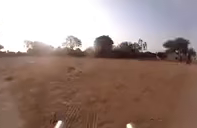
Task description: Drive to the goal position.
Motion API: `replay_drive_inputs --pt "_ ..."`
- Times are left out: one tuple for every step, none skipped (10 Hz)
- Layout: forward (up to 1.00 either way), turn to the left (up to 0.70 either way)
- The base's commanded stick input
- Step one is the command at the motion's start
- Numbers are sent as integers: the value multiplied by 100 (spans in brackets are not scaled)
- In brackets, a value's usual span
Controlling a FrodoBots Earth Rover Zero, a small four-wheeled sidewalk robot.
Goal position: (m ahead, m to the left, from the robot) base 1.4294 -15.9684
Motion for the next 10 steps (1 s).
replay_drive_inputs --pt "68 0" --pt "68 0" --pt "68 0" --pt "68 0" --pt "68 0" --pt "68 0" --pt "68 0" --pt "68 0" --pt "68 0" --pt "68 0"
